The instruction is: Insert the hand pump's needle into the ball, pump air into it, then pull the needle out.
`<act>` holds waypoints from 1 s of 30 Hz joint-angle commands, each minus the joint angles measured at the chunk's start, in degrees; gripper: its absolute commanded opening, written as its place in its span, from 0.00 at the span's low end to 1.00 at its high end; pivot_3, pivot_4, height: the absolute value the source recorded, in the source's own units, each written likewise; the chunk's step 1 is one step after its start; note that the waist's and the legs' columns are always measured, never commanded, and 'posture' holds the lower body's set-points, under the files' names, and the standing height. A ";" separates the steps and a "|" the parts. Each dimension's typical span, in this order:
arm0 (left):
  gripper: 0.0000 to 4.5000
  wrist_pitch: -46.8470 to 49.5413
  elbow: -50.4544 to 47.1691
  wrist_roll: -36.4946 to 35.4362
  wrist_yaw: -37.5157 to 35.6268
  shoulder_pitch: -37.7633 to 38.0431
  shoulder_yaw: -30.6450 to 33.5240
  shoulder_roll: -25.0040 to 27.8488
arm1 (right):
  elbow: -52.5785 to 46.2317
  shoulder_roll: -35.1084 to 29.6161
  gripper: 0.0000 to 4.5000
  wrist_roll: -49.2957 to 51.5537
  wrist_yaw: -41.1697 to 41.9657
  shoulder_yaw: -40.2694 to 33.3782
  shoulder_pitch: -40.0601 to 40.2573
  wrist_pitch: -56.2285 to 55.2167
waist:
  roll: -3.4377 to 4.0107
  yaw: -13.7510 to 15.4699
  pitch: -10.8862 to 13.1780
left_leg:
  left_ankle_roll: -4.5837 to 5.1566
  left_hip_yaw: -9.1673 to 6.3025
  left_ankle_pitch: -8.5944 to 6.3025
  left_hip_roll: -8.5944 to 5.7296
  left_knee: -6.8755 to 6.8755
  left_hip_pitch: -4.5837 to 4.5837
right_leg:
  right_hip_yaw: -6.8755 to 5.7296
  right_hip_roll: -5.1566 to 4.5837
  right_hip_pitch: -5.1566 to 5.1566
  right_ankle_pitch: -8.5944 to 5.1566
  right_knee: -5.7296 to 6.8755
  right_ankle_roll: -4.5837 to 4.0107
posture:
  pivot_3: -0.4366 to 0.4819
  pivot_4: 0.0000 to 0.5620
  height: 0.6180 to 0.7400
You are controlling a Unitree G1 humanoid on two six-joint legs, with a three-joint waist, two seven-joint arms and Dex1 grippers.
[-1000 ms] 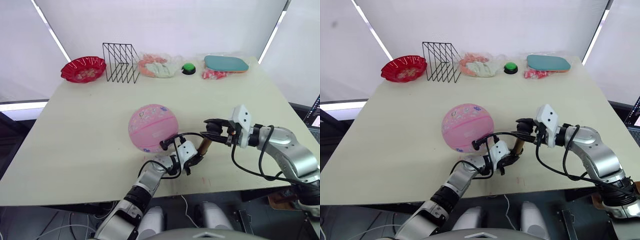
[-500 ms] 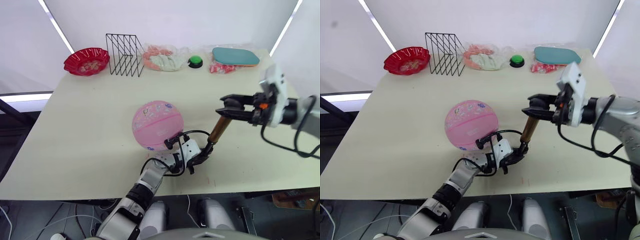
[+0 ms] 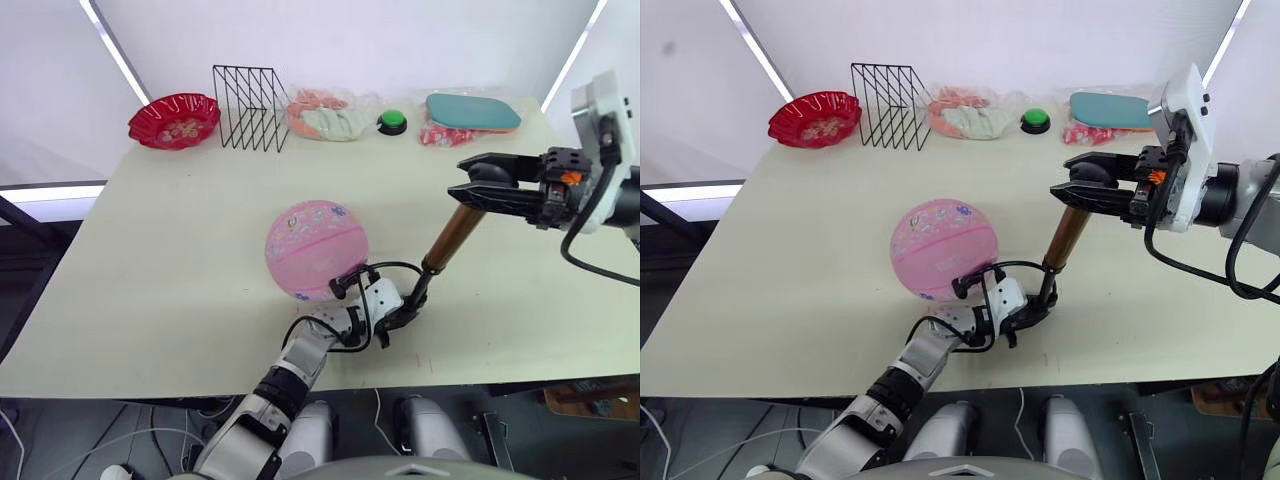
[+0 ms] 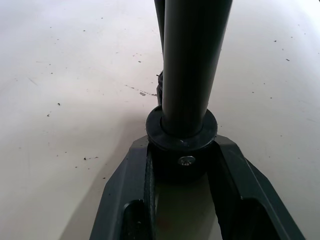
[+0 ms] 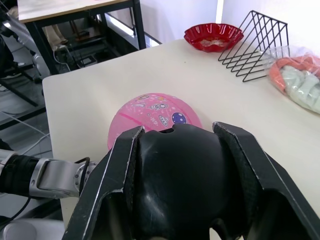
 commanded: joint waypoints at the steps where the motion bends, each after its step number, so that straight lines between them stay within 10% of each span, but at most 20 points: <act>1: 0.21 2.98 1.59 -0.44 -0.69 4.29 1.27 3.41 | -1.25 -0.53 0.37 0.54 1.78 0.80 0.82 -1.14 | 0.00 -0.16 0.00 | 0.00 0.01 0.00 0.06 0.00 0.01 | 0.01 0.05 0.00 0.01 0.00 -0.03 | 0.48 0.27 1.00; 15: 0.21 3.78 -1.14 -2.35 -1.00 3.97 2.02 4.42 | -2.76 2.14 0.37 -2.78 1.77 7.29 3.25 -4.67 | 0.01 -0.20 0.01 | 0.00 0.12 0.00 0.31 -0.01 0.08 | 0.04 0.28 -0.02 0.05 0.03 -0.09 | 0.48 0.27 1.00; 30: 0.21 3.92 0.80 -1.11 0.60 3.32 1.09 2.02 | 7.26 14.34 0.37 -33.65 4.53 36.55 22.30 -23.84 | -0.27 -0.04 -1.23 | -0.02 0.12 -0.03 0.38 -0.14 1.09 | 0.02 0.29 1.24 -0.23 -0.02 -0.03 | 0.48 0.27 1.00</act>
